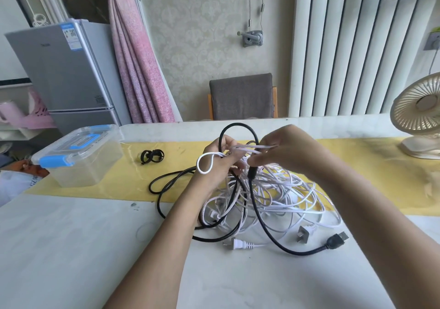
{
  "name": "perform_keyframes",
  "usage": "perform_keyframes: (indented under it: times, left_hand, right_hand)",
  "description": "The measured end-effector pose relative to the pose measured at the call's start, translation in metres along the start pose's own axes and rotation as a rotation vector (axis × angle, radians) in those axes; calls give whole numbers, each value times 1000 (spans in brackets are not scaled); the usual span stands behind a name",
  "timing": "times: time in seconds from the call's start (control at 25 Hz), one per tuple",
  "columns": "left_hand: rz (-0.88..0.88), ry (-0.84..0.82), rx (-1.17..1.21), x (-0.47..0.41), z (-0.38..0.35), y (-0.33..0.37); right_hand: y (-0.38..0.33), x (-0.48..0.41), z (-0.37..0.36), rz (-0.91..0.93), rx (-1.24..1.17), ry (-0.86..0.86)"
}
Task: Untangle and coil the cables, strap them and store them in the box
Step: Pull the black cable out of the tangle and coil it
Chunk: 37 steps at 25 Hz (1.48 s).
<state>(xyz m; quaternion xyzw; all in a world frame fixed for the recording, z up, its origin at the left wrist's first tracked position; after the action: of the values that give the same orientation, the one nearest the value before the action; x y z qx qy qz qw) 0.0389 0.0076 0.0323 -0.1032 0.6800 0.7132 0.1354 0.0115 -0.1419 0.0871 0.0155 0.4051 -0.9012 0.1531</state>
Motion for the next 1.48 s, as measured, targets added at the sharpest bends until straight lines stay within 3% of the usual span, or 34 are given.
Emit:
perform_keyframes:
  times: [0.16,0.28,0.36,0.48,0.6,0.68,0.76,0.84,0.92,0.96,1.04,1.12,1.28,1.4,1.48]
  left_hand:
    - [-98,-79,-213,4,-5,5]
    - [-164,-145,-291,10,-16,16]
    - [-132,-191,-249,14,-22,21]
    - [-64,-337,-103,18,-20,24]
    - [35,-664,171,25,-13,31]
    - [28,-771,262,31,-8,39]
    - [20,-701,321,33,-7,47]
    - [48,-453,299,27,-5,51]
    - [-38,-210,72,15,4,57]
    - [-96,-165,-79,10,7,61]
    - [-108,-228,-321,7,7,59]
    - [6,-363,-479,15,4,38]
    - [136,-393,-445,40,3,3]
    - [57,-340,-541,48,4,1]
    - [-15,-231,-689,57,9,1]
  right_hand:
    - [-8,7,28,99,-5,32]
    - [-8,8,43,146,-154,139]
    - [-3,6,48,121,-272,163]
    - [9,4,42,30,-424,41]
    - [12,4,39,135,-292,-92]
    - [13,8,41,191,-182,-163]
    - [12,12,44,225,-96,-240]
    - [8,17,47,293,-108,-286]
    - [1,19,53,353,-192,-186]
    - [-2,17,57,360,-270,-107]
    - [-7,16,64,360,-468,23]
    - [-12,19,77,385,-618,196]
    - [-8,32,111,405,-778,510]
    - [8,26,113,238,-674,546]
    - [26,16,110,82,-387,576]
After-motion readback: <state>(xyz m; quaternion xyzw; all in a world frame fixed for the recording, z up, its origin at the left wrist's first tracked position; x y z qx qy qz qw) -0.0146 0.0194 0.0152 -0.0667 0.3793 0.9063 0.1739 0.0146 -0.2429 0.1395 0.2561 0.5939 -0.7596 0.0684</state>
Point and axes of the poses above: each hand's wrist, its own x-axis away from the middle knuckle, its own z-axis out of the back of the hand, y = z × x, the point moved 4 cm from there along -x, towards the middle knuckle
